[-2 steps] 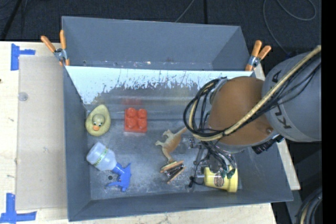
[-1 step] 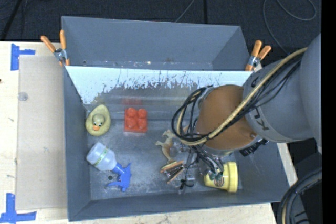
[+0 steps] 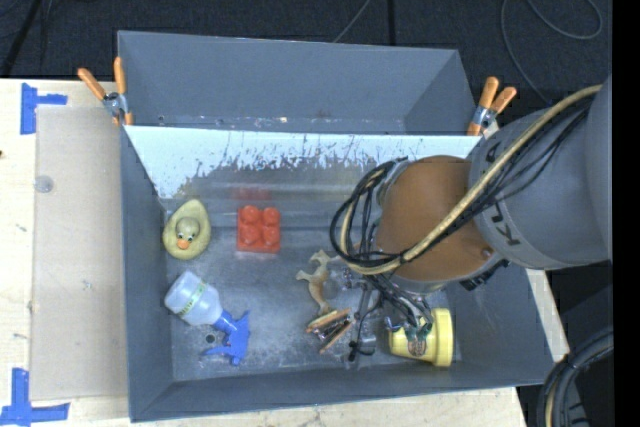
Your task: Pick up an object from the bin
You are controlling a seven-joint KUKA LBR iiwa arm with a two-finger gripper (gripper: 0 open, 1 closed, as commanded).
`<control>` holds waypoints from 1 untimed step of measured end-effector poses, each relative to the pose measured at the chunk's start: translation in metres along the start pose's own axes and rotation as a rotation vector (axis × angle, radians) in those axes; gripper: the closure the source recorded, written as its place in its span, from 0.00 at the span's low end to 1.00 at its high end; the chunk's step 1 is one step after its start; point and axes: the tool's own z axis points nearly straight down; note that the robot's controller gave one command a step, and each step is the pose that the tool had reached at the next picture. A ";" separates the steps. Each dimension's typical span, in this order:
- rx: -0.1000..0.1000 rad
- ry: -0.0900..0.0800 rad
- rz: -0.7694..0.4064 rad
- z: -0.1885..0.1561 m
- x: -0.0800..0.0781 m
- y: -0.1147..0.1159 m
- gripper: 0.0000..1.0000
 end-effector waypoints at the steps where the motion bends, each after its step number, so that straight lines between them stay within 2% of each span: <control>1: 0.000 -0.006 -0.016 -0.052 -0.001 0.000 0.00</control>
Offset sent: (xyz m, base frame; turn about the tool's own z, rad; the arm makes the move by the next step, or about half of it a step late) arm -0.0055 0.0015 -0.0320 -0.1158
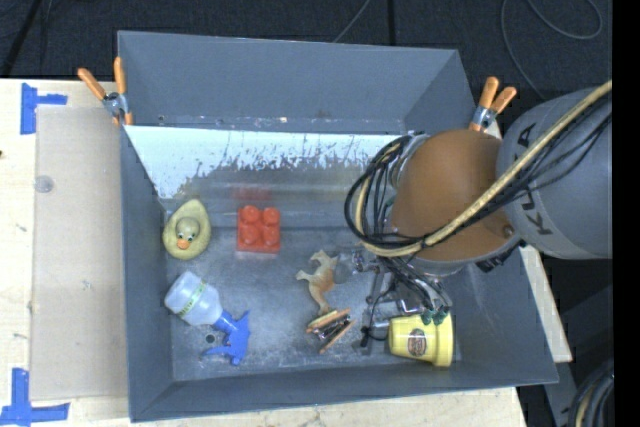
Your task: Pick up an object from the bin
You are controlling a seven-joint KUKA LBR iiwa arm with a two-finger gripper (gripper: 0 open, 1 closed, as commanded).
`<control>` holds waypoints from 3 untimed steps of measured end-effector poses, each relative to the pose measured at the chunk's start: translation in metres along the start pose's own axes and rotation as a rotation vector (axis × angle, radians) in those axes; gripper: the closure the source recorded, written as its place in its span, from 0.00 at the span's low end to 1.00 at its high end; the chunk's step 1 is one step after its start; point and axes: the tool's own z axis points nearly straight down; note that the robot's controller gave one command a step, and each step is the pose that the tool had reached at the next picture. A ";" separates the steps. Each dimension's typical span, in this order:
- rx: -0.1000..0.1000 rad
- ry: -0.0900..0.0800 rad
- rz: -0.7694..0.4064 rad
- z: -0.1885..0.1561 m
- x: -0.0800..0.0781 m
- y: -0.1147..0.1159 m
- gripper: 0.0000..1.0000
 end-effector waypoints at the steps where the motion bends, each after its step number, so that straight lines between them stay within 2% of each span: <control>1: 0.000 -0.001 -0.072 0.054 0.002 0.002 0.00; 2: -0.001 -0.002 -0.242 0.081 -0.078 -0.006 1.00; 3: -0.001 -0.002 -0.242 0.081 -0.078 -0.006 1.00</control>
Offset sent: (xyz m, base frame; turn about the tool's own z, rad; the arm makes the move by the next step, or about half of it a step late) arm 0.0761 0.0008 -0.0841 -0.2440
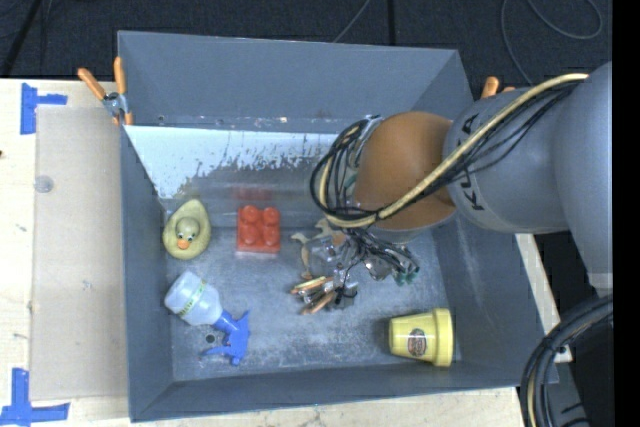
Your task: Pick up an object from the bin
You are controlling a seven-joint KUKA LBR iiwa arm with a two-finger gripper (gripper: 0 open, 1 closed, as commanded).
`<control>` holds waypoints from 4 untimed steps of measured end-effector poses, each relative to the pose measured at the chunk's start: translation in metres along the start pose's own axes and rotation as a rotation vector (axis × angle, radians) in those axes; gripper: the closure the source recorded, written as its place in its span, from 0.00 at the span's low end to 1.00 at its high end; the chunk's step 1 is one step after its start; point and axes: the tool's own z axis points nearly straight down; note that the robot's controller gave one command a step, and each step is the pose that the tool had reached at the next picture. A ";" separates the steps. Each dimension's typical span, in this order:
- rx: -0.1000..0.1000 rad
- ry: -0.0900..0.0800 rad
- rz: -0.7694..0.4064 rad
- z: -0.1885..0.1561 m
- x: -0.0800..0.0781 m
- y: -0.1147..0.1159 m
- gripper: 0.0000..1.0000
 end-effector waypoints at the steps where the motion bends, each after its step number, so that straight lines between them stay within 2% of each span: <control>1: -0.001 0.003 0.001 -0.003 0.001 0.000 1.00; 3: 0.000 0.001 0.001 -0.017 0.001 0.000 1.00; 4: -0.002 0.007 0.001 -0.024 0.003 0.001 1.00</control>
Offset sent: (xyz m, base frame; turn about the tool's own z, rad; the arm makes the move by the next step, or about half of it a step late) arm 0.0000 0.0000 0.0093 0.0000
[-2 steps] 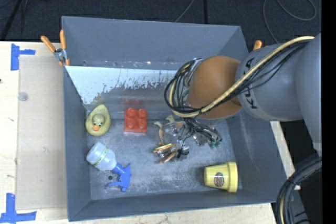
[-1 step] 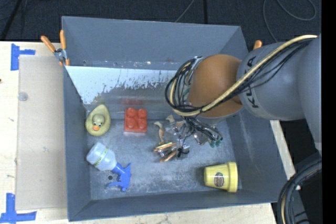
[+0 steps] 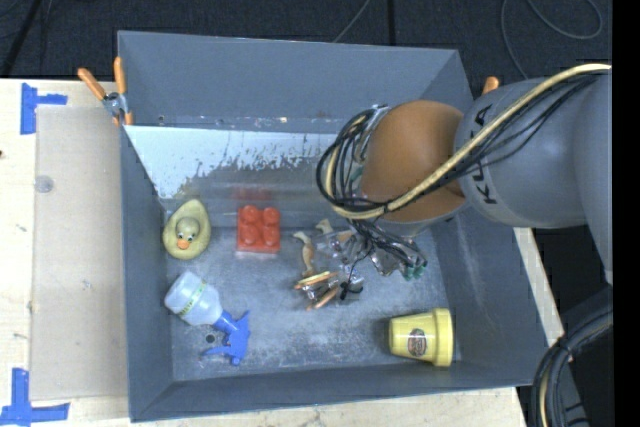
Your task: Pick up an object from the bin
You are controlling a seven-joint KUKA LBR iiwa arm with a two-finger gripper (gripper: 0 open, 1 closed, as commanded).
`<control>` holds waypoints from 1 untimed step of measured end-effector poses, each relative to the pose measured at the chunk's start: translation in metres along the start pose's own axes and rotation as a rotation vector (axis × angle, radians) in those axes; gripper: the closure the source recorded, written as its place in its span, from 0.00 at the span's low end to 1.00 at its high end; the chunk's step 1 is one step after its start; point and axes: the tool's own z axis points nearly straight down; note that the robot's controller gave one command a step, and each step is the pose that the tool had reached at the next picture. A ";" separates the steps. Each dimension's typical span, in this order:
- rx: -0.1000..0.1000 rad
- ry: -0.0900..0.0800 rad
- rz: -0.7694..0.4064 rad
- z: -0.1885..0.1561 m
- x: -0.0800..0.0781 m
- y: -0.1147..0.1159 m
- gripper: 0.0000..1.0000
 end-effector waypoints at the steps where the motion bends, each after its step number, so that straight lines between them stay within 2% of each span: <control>1: -0.001 0.004 0.000 -0.021 0.001 0.001 1.00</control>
Offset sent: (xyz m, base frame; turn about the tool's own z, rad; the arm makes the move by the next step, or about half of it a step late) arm 0.0001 0.0000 0.0442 0.0000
